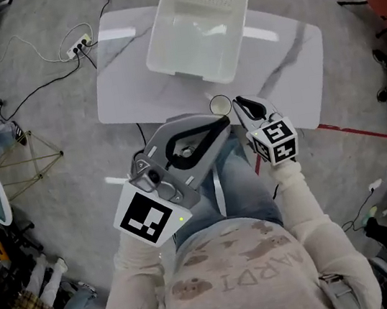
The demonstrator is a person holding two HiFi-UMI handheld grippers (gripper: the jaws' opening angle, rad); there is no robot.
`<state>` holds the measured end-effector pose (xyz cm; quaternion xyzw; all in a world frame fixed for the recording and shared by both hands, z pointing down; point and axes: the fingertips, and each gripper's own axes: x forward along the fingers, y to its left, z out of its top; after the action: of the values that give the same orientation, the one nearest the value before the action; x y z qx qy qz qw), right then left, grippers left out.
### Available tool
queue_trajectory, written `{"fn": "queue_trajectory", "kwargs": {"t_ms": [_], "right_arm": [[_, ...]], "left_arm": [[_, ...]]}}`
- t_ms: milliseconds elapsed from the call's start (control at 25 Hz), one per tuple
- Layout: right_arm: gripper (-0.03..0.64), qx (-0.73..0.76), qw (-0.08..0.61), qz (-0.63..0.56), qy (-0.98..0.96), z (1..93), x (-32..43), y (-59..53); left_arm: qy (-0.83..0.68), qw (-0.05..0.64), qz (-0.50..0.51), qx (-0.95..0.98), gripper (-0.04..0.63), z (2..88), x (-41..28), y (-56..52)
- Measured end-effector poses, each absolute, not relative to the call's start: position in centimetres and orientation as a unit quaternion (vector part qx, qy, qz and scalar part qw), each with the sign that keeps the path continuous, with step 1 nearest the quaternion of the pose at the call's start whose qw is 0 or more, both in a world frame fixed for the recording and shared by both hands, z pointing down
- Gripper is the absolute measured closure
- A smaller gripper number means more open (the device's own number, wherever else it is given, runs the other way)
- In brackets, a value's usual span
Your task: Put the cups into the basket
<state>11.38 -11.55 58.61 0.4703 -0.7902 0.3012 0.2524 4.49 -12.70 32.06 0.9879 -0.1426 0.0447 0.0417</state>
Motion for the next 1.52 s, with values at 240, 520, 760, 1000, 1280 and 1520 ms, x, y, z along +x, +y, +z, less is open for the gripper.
{"fn": "queue_trajectory", "kwargs": {"t_ms": [240,520,760,1000,1280,1520], "right_arm": [[0.555,0.462,0.298,0.338,-0.764,67.5,12.2,-11.9],[0.549,0.454,0.345,0.376,-0.731,74.0,13.1,-10.6],[0.538,0.437,0.366,0.384,-0.726,76.3,12.8,-10.4],[0.546,0.448,0.389,0.395,-0.701,77.0,12.3,-10.9],[0.560,0.461,0.398,0.401,-0.684,77.0,12.2,-10.5],[0.560,0.464,0.377,0.394,-0.698,74.9,12.3,-10.3]], "left_arm": [[-0.140,0.057,0.050,0.987,0.595,36.9,5.4,-14.5],[-0.134,0.081,0.054,0.986,0.595,40.7,5.9,-14.2],[-0.137,0.087,0.059,0.985,0.595,42.1,6.2,-13.9],[-0.143,0.090,0.063,0.984,0.595,42.6,5.7,-13.7],[-0.149,0.087,0.067,0.983,0.595,42.7,5.3,-13.4],[-0.152,0.079,0.067,0.983,0.595,41.9,4.9,-13.4]]}}
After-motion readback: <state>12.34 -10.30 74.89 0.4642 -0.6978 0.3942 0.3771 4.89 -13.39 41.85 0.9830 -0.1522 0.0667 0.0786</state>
